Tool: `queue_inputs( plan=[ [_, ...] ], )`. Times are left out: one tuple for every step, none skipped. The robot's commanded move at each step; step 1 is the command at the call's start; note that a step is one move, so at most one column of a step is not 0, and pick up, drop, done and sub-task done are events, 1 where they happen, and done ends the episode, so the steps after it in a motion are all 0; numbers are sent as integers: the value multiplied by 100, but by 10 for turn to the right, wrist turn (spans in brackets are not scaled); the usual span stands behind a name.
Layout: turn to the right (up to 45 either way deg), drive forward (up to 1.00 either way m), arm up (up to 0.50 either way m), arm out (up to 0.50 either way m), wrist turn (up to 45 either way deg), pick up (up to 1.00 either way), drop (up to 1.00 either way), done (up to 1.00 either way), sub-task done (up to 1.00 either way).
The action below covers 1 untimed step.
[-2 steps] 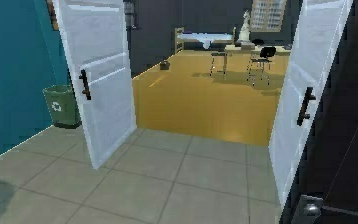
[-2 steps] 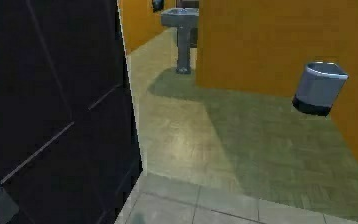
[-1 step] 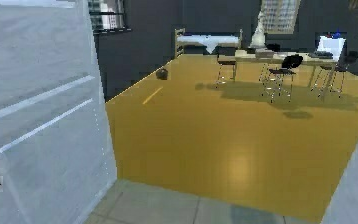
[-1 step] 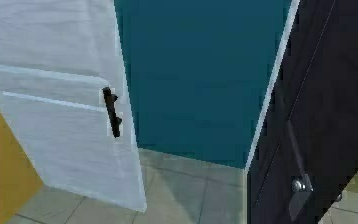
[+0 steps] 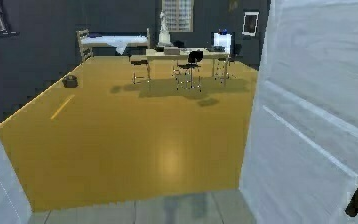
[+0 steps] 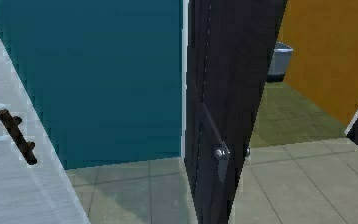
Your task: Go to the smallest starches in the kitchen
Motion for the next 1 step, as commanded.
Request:
queue_inputs(
  plan=[
    [0, 10, 0, 0, 0, 0, 0, 0, 0]
  ],
)
